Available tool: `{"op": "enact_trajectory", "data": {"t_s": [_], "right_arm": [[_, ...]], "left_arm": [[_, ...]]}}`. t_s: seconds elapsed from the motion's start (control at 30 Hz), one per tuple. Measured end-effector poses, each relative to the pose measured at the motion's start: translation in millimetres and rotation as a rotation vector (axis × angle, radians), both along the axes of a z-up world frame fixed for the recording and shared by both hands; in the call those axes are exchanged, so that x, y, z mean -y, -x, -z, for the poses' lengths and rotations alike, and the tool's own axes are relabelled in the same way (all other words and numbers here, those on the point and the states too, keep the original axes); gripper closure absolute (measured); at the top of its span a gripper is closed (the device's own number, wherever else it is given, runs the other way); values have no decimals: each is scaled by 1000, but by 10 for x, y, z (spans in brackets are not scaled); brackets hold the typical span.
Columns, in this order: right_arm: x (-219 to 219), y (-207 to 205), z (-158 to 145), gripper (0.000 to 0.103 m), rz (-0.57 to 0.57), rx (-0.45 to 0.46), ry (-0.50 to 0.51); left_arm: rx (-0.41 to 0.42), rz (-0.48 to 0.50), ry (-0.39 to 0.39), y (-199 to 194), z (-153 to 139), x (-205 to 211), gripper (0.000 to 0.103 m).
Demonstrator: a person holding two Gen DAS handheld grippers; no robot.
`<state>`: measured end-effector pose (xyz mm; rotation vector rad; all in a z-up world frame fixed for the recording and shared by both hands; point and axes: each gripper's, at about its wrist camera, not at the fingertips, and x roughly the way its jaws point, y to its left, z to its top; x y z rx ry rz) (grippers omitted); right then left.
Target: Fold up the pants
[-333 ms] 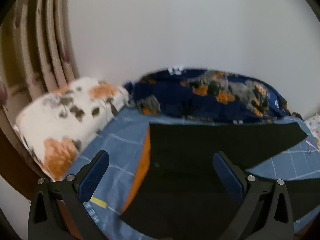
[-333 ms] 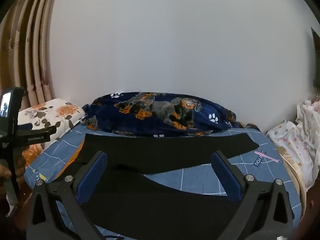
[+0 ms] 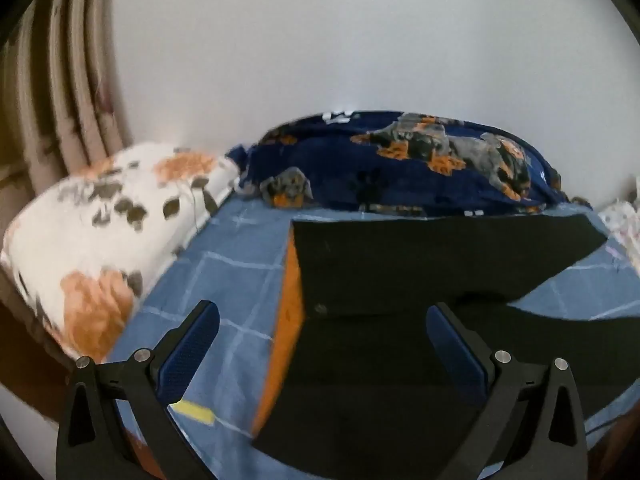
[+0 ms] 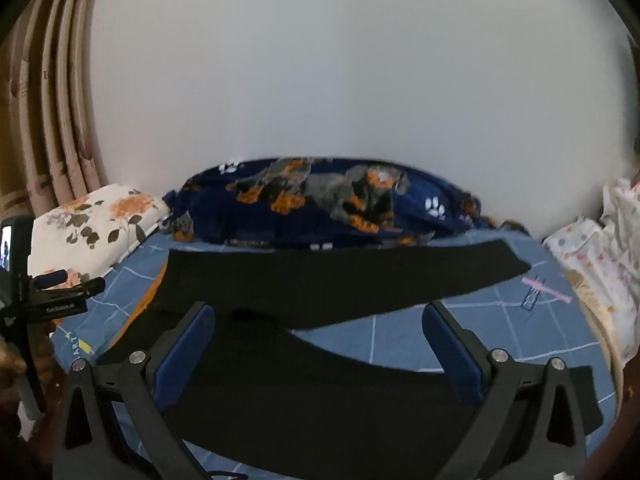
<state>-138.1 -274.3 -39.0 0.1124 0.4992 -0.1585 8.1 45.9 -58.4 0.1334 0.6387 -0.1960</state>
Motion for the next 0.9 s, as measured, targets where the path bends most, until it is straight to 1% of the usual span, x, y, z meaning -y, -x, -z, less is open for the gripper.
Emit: {"op": "enact_trajectory", "data": {"t_s": [0.1, 0.13, 0.2, 0.27, 0.3, 0.33, 0.4, 0.47, 0.5, 0.57, 0.6, 0.63, 0.67, 0.73, 0.77, 0.87, 0.9], "right_arm": [[10, -129, 126, 0, 5, -30, -36], [16, -156, 150, 0, 7, -36, -37], [22, -236, 175, 0, 10, -55, -40], [42, -307, 204, 0, 9, -73, -54], [33, -324, 238, 0, 9, -81, -57], [58, -373, 247, 0, 6, -95, -63], [64, -431, 294, 0, 3, -115, -63], [91, -505, 342, 0, 3, -139, -64], [102, -529, 369, 0, 2, -149, -67], [117, -571, 428, 0, 6, -169, -77], [130, -600, 444, 0, 6, -177, -82], [144, -630, 463, 0, 7, -186, -87], [155, -659, 484, 0, 11, -196, -91], [186, -724, 526, 0, 16, -216, -100], [193, -748, 545, 0, 17, -225, -104], [213, -819, 613, 0, 24, -254, -107], [216, -835, 632, 0, 25, -261, -106]], "left_arm": [[-81, 34, -30, -294, 146, -71, 0], [-93, 38, -41, -386, 184, -90, 0], [-85, 42, -70, -530, 256, -55, 0], [-93, 39, -76, -717, 340, -96, 0], [-95, 41, -65, -814, 371, -122, 3], [-93, 68, -40, -975, 416, -164, 7], [-103, 70, -36, -1232, 479, -192, 11], [-114, 98, 11, -1558, 547, -241, 11], [-104, 110, 30, -1722, 590, -273, 11], [-103, 101, 33, -2010, 668, -288, 11], [-120, 112, 30, -2148, 712, -283, 14], [-138, 124, 19, -2300, 759, -265, 26], [-153, 150, 23, -2453, 820, -265, 30], [-223, 204, 53, -2718, 959, -271, 31], [-233, 208, 60, -2787, 1014, -280, 31], [-225, 221, 36, -2983, 1122, -240, 31], [-236, 240, 49, -3015, 1152, -230, 31]]}}
